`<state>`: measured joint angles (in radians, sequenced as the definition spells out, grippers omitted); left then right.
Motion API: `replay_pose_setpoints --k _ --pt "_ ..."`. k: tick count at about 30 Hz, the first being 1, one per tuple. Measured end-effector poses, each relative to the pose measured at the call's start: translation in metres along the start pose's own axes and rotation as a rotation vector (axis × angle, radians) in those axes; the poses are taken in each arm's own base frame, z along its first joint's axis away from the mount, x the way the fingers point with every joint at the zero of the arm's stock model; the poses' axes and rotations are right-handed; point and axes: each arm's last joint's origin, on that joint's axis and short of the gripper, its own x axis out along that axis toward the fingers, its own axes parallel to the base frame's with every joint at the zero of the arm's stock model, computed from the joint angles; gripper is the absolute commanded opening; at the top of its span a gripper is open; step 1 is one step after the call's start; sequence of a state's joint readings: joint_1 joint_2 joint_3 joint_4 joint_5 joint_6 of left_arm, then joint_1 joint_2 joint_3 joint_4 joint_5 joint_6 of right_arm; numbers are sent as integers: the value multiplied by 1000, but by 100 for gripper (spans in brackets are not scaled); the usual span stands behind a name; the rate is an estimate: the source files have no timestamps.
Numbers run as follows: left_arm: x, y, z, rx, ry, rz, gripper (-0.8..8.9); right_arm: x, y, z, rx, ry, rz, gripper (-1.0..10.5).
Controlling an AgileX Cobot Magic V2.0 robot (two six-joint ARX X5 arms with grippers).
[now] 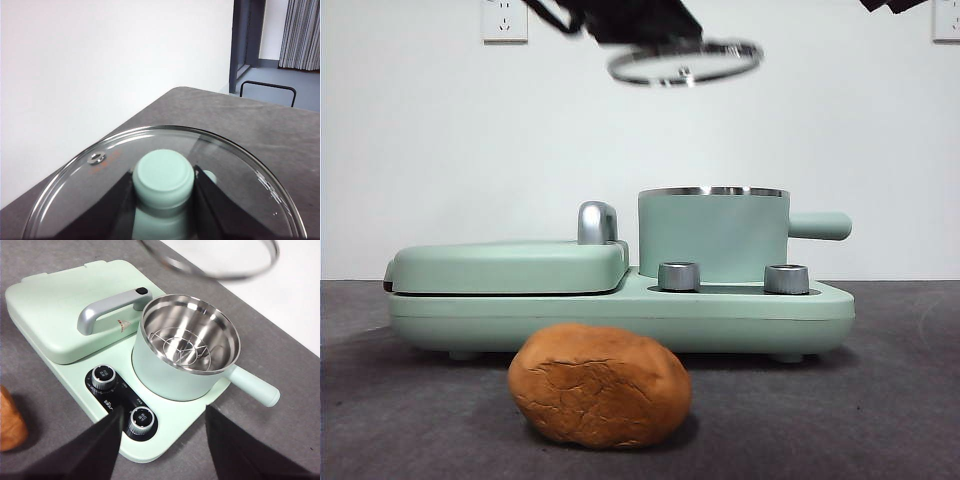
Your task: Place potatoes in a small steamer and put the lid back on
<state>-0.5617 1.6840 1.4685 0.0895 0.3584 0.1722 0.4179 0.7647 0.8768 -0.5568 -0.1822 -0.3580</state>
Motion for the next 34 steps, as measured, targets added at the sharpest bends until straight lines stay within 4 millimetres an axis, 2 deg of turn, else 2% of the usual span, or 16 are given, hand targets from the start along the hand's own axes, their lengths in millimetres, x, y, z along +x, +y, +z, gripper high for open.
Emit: replay_pose_setpoints --k 11,18,24,30,34 --pt "-93 -1 47 -43 87 58 15 0 0 0 0 1 2 260" --pt "-152 -10 60 -58 108 115 15 2 10 -1 -15 29 74 270" --pt "-190 -19 49 -73 126 167 15 16 24 -2 -43 84 201 359" --pt "-230 -39 23 -100 136 234 15 34 47 0 -87 131 336 366" --pt "-246 -50 7 -133 135 255 15 49 66 0 -119 181 421 366"
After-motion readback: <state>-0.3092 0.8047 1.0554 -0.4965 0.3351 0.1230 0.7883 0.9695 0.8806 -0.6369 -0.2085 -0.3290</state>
